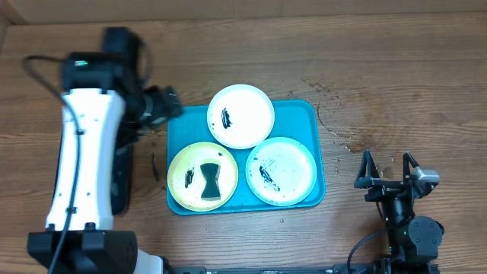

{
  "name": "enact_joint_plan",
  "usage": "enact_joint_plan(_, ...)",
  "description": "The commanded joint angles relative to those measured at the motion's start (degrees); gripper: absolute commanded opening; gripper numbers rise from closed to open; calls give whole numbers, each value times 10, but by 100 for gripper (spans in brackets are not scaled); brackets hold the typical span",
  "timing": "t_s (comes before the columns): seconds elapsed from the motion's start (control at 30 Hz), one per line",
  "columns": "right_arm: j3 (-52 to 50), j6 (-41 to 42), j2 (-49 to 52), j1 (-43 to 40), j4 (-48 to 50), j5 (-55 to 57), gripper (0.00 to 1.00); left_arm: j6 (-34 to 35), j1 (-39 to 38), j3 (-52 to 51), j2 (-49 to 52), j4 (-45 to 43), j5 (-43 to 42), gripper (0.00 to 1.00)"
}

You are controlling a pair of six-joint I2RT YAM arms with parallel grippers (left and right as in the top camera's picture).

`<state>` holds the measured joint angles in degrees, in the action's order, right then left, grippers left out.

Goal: Clean dirty plates on tray and stack at the side
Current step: 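Reach the right gripper to the yellow plate rim and grasp it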

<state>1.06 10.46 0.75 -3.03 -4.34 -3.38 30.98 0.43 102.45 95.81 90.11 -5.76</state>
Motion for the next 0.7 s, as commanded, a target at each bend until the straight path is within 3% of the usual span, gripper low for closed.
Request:
enact_joint_plan(0.0,-6,57,-3,-3,49,-23,100,36,57,7,1,32,2,100)
enact_joint_plan(0.1,-6,244,-3,-2,53,-207,100,33,73,3,2,52,19,100)
enact_joint_plan(0.13,-6,350,-3,-2,69,-261,100,33,74,3,2,52,22,100)
enact_joint_plan(0.23,-6,550,-3,-2,160,-278,100,33,74,3,2,51,23,100)
enact_joint_plan(0.3,4,554,-3,-2,347,-302,100,33,73,3,2,48,23,100)
enact_joint_plan(0.33,26,554,-2,-3,369,-302,100,33,74,3,2,46,23,100)
enact_joint_plan(0.4,129,501,15,-3,247,-322,100,33,73,3,2,45,20,100)
enact_joint_plan(0.53,444,207,188,-2,-252,-354,100,33,74,3,2,41,2,100)
enact_joint_plan(0.67,656,94,364,1,-534,-353,100,38,74,3,2,38,1,100)
